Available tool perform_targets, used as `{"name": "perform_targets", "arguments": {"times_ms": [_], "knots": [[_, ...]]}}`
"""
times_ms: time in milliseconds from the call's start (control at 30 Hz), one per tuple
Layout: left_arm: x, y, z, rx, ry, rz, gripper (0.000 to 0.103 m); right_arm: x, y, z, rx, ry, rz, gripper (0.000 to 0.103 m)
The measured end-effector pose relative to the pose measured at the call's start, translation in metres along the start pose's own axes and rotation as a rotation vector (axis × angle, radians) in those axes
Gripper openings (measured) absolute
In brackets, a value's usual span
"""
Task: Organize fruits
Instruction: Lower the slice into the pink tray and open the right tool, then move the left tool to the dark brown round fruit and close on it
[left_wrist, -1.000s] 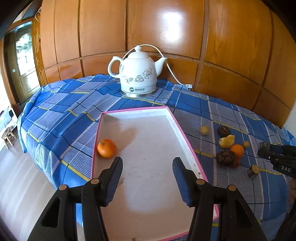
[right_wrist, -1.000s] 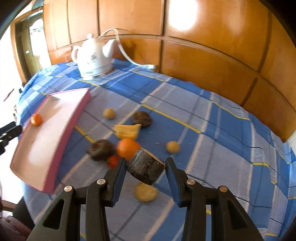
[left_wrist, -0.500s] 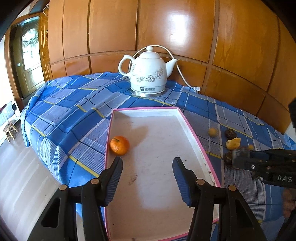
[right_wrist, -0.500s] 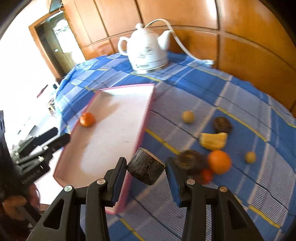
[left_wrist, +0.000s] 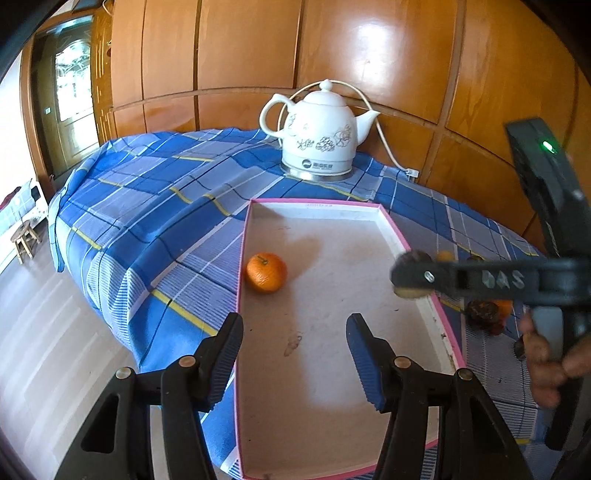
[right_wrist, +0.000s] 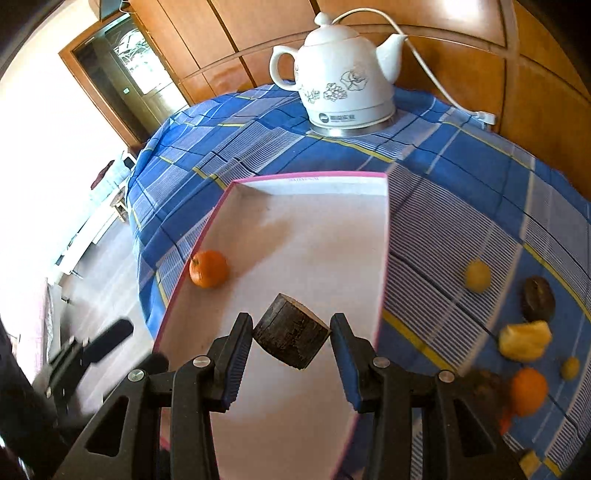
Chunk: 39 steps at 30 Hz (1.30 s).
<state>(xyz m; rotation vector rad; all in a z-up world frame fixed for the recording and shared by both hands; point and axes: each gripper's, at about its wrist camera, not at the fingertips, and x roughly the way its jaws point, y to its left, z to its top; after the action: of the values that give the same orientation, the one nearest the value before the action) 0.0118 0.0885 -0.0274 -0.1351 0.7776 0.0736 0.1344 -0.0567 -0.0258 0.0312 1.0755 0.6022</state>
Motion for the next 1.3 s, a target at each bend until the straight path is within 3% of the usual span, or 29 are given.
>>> {"name": "perform_targets", "arguments": {"times_ms": [100, 233, 400, 800, 1300], "knots": [[0.003, 0.004, -0.002, -0.003, 0.012, 0.005, 0.059, 0.010, -0.001, 0.007, 0.030, 0.004, 0.003, 0.045], [0.006, 0.006, -0.005, -0.008, 0.025, 0.008, 0.059, 0.009, -0.006, 0.008, 0.061, -0.013, -0.005, 0.054], [0.006, 0.004, -0.004, -0.002, 0.025, 0.003, 0.059, -0.005, -0.009, 0.001, 0.057, -0.039, -0.021, 0.054], [-0.002, -0.010, -0.003, 0.035, 0.011, -0.008, 0.062, -0.048, -0.029, -0.039, -0.030, -0.077, -0.158, 0.054], [-0.007, -0.033, -0.005, 0.102, 0.012, -0.030, 0.066, -0.096, -0.075, -0.066, 0.004, -0.112, -0.256, 0.054]]}}
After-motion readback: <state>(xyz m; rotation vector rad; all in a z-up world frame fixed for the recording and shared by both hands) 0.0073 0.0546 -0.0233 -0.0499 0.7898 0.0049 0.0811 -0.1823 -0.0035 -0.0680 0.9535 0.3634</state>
